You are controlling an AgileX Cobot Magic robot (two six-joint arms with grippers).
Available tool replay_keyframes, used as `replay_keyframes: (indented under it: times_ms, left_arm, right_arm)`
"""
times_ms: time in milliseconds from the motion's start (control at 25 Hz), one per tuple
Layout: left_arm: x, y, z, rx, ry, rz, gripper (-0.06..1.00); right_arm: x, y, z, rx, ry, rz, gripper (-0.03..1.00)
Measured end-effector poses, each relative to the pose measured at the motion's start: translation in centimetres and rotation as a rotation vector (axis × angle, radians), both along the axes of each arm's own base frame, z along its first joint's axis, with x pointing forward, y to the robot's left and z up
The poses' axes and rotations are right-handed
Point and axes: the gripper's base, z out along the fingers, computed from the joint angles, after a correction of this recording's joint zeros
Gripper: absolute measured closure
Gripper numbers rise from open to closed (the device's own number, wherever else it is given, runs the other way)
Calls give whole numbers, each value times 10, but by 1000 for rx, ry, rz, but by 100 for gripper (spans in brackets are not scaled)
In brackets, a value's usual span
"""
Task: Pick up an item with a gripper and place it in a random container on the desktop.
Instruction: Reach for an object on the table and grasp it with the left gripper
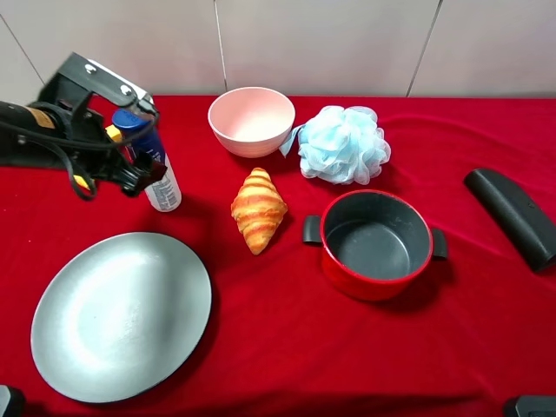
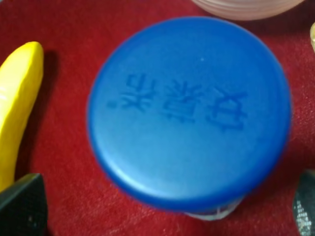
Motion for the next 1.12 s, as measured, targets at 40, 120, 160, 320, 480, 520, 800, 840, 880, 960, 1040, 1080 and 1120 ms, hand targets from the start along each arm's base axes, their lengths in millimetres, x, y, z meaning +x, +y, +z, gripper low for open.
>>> replay_keyframes:
  times_ms: [40, 120, 160, 320, 480, 520, 800, 840, 880, 960, 1040, 1080, 1120]
  left_arm:
    - [1, -1, -3, 1, -1, -2, -4]
    - [4, -4, -10, 6, 3, -7, -4]
    - [5, -5, -14, 9, 9, -10, -4]
    - [7, -8, -24, 15, 16, -15, -4]
    - [8, -10, -24, 12, 3, -19, -4]
    - [8, -10, -25, 12, 1, -19, -4]
    - [9, -10, -24, 11, -2, -19, -4]
    - [9, -10, -24, 11, -2, -19, -3]
    - [9, -10, -24, 11, -2, -19, -1]
    - [9, -10, -24, 11, -2, -19, 5]
    - [9, -10, -24, 11, -2, -19, 12]
    - [9, -10, -24, 11, -2, -19, 17]
    - [9, -10, -24, 11, -2, -19, 21]
  right_arm:
    - [0, 0, 0, 0, 0, 0, 27]
    - [0, 0, 0, 0, 0, 0, 27]
    - [0, 0, 0, 0, 0, 0, 27]
    - [0, 0, 0, 0, 0, 0, 27]
    - [0, 0, 0, 0, 0, 0, 27]
    - [0, 0, 0, 0, 0, 0, 27]
    - [0, 0, 0, 0, 0, 0, 27]
    - [0, 0, 0, 0, 0, 0, 27]
    - [0, 0, 0, 0, 0, 0, 27]
    - [0, 0, 0, 0, 0, 0, 27]
    - [0, 0, 0, 0, 0, 0, 27]
    - [0, 0, 0, 0, 0, 0, 27]
    - [0, 0, 0, 0, 0, 0, 27]
